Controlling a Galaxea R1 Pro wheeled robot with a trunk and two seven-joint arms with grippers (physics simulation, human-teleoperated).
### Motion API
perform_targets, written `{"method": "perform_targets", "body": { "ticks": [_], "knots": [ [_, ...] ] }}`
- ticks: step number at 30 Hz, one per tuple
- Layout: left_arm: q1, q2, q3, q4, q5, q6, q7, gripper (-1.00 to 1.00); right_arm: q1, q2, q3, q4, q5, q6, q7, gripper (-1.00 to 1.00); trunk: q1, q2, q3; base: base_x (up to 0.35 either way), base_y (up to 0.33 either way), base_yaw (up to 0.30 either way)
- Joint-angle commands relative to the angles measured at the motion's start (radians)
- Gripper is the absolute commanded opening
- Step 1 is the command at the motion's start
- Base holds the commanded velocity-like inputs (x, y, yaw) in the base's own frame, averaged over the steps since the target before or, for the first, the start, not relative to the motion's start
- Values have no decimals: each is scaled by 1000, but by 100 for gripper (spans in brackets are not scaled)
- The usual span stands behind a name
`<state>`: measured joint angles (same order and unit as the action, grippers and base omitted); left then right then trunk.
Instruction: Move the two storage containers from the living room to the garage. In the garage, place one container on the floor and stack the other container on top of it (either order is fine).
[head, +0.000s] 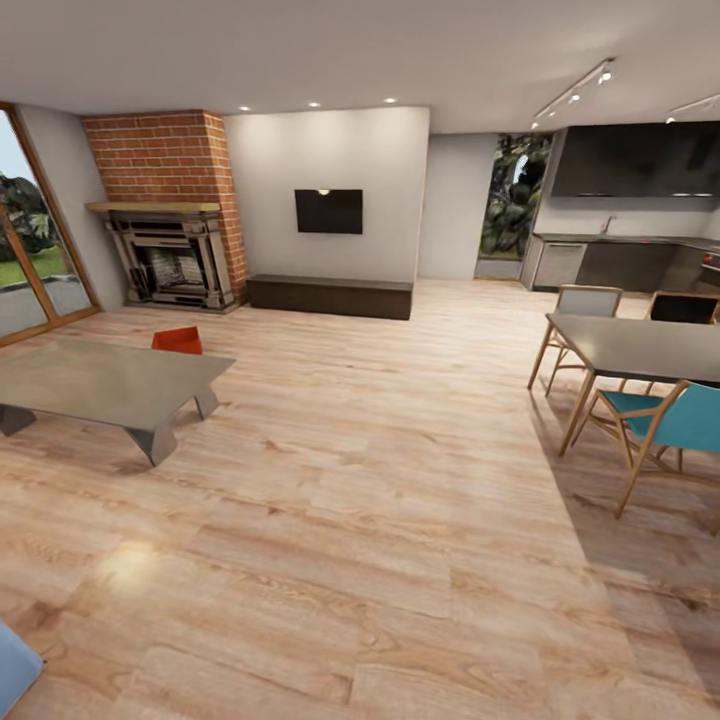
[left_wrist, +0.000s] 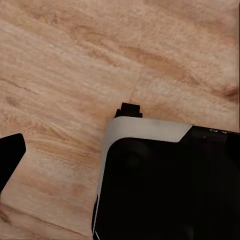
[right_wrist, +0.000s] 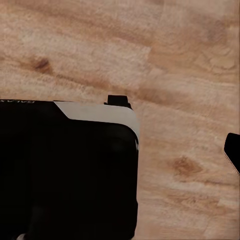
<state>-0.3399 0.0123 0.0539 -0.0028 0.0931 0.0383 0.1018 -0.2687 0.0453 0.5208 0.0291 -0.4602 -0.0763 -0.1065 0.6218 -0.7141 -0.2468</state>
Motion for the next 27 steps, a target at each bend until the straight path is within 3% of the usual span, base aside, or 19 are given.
{"method": "perform_targets", "body": {
  "ticks": [1,27],
  "knots": [
    [-1,0,4,0,8,3,1,100,-1,1,8,3,-9,-5,-1,100,1,-1,-1,323,0,0],
    [-1,0,5,-1,8,7,1,100,-1,2,8,3,-9,-5,0,100,1,-1,-1,323,0,0]
  ]
}}
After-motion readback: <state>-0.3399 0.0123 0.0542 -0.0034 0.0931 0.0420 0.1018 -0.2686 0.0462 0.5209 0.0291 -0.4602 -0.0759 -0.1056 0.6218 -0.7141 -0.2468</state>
